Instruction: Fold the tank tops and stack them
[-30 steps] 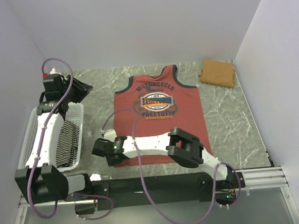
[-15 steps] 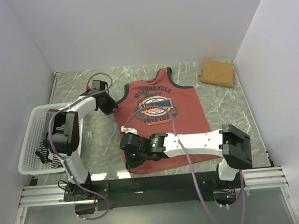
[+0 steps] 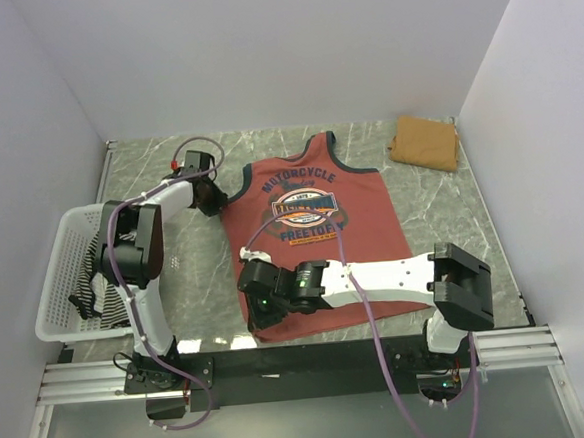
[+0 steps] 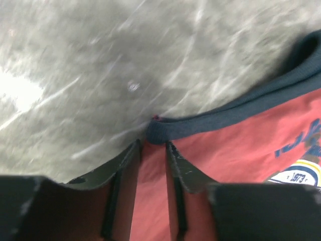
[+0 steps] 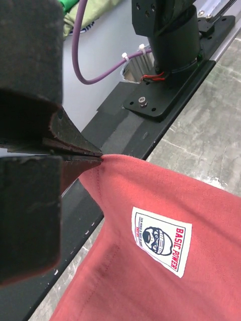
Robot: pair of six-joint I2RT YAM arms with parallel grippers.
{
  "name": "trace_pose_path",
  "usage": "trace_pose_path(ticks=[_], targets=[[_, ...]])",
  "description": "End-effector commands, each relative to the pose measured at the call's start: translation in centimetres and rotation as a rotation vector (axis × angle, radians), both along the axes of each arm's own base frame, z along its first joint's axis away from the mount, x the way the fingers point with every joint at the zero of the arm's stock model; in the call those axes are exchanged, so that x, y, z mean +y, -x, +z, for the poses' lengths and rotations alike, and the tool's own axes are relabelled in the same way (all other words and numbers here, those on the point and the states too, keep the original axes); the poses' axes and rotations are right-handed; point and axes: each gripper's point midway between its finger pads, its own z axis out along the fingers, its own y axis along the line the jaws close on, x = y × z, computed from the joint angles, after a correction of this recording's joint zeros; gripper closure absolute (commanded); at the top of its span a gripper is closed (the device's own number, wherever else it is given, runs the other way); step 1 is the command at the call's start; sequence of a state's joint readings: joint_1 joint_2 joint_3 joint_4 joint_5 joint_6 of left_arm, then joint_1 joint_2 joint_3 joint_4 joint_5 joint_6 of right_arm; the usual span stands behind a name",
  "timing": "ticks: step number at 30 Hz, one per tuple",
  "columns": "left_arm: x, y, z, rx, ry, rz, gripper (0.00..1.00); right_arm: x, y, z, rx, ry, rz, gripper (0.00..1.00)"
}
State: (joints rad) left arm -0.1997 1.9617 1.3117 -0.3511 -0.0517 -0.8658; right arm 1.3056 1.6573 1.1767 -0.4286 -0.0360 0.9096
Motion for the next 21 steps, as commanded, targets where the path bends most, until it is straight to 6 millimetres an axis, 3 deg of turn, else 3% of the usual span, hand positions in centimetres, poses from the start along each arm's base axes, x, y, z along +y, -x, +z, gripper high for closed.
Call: trace_pose_path(ticks=[1, 6, 9, 14, 15, 18, 21], targets=[[-0.1, -0.9, -0.9, -0.004, -0.037, -0.034, 0.68, 0.8, -0.2, 1.8, -0.001, -0.066, -0.009, 1.00], [0.2, -1.3, -0.8, 0.002, -0.051, -0.022, 0.90, 1.8, -0.1, 2.4, 0.010, -0.083, 0.007, 1.00], [1.7, -2.9, 1.7, -0.052, -0.109, 0.024, 0.99, 3.2, 0.8, 3.0, 0.041, -0.113, 0.045, 1.00], [6.0, -4.0, 5.6, -0.108, -0.174, 0.152, 0.99, 6.8, 2.3, 4.6, 0.073, -0.159, 0.113, 1.00], [7.2, -4.1, 5.9, -0.110, -0.170, 0.176, 0.99, 7.9, 2.8, 5.7, 0.076, -0.189, 0.132, 1.00], [8.2, -4.0, 6.6, -0.115, -0.162, 0.185, 1.00, 9.4, 3.9, 6.0, 0.112, -0.210, 0.170, 1.00], [8.2, -3.9, 7.2, -0.126, -0.165, 0.178, 0.99, 9.5, 4.2, 5.9, 0.128, -0.221, 0.180, 1.00]])
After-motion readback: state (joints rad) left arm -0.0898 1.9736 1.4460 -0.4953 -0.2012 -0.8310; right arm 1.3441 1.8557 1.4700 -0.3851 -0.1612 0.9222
